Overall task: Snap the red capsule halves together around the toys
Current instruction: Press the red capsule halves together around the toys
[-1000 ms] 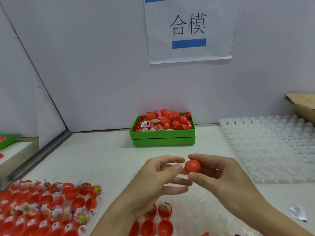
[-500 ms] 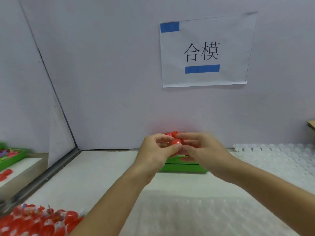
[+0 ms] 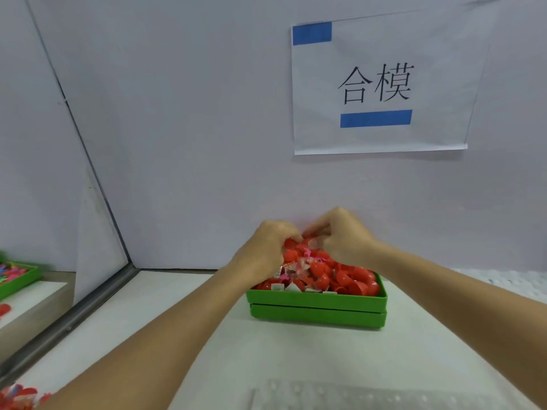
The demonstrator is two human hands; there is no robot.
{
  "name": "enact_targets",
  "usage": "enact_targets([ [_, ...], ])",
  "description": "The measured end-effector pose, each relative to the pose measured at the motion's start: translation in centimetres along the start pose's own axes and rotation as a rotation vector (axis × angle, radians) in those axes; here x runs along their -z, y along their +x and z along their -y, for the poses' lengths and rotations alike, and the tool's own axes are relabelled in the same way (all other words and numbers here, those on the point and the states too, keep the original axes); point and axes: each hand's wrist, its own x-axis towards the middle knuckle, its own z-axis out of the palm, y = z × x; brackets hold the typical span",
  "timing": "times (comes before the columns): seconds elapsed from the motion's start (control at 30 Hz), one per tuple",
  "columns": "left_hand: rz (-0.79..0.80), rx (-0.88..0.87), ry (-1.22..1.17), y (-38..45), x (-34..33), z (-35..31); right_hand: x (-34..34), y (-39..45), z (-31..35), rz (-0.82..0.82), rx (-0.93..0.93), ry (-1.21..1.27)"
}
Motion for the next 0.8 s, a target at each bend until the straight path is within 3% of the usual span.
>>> enact_targets([
  [0.07, 0.044, -0.093, 0.09, 0.6, 0.1, 0.6, 0.2, 0.5, -0.2, 0.019, 0.043, -0.071],
  [0.2, -0.016, -0.151, 0.103, 1.2, 0.0, 1.0, 0.0, 1.0, -0.5, -0.041, 0.09, -0.043],
  [0.33, -0.021, 0.015, 0.0, 1.0, -1.1, 1.3, -0.4, 0.7, -1.1, 0.043, 0.028, -0.14],
  [0.47, 0.087, 0.224, -0.1, 0.0, -2.4, 1.4, 0.5, -0.7, -1.9, -0.034, 0.015, -0.164],
  [0.67, -0.004, 0.256, -0.023, -3.4, -1.6, 0.9, 3.2, -5.5, -2.2, -0.089, 0.021, -0.115],
  [0.8, -0.113, 0.282, -0.162, -7.2, -0.3, -1.4, 5.2, -10.2, -1.9, 0.039, 0.012, -0.065],
])
